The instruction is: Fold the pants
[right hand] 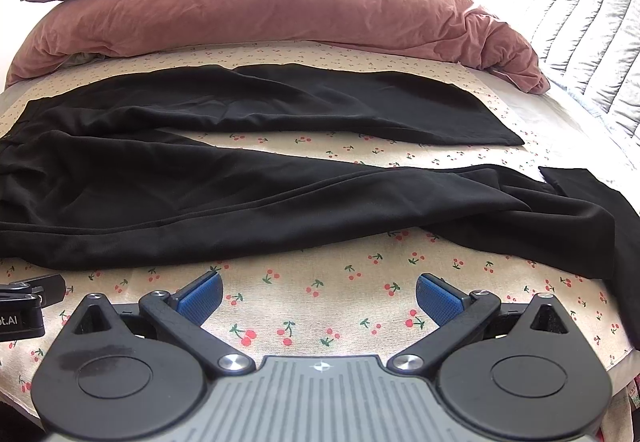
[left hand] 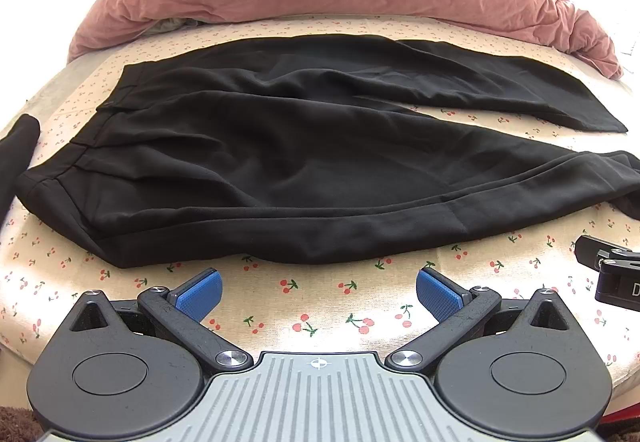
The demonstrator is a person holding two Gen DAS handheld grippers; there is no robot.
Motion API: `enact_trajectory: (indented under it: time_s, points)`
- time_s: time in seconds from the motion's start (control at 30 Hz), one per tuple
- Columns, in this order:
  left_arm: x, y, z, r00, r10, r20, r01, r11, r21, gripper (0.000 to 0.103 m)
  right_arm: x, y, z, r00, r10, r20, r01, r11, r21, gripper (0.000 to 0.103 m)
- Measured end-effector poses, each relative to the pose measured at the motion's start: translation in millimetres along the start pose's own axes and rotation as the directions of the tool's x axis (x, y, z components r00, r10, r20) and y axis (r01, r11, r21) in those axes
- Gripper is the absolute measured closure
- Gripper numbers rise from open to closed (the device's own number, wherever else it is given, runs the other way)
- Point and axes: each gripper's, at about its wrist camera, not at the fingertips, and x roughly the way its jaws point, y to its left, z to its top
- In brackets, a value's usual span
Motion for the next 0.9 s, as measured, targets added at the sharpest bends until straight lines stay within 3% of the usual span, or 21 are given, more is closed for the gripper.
enact_trajectory:
  time_s: [0.5, 0.7, 0.83, 0.9]
  points:
    - [2, 1, -1, 1.0, -0.012, -0.002, 0.012, 1.0, 0.0, 0.0, 0, -7, 2, 1.0, -0.009, 0.0, 0.009, 1.0, 0.018, 0.0]
    - [-3, 4, 2, 0.988, -0.118, 0.102, 0.115, 0.993, 0.036, 0.0, 11, -23, 6, 0.999, 0.047, -0.006, -0.047, 0.999, 0.015, 0.0]
    - [4, 1, 11, 0.982, -0.168, 0.089, 0.159, 0.982, 0.098, 0.0, 15, -38, 15, 0.999, 0.042, 0.008, -0.042, 0.999, 0.011, 0.0]
    - [11, 0, 19, 0.973, -0.225, 0.049, 0.217, 0.967, 0.132, 0.0, 20, -51, 24, 0.999, 0.052, -0.014, -0.051, 0.998, 0.048, 0.0]
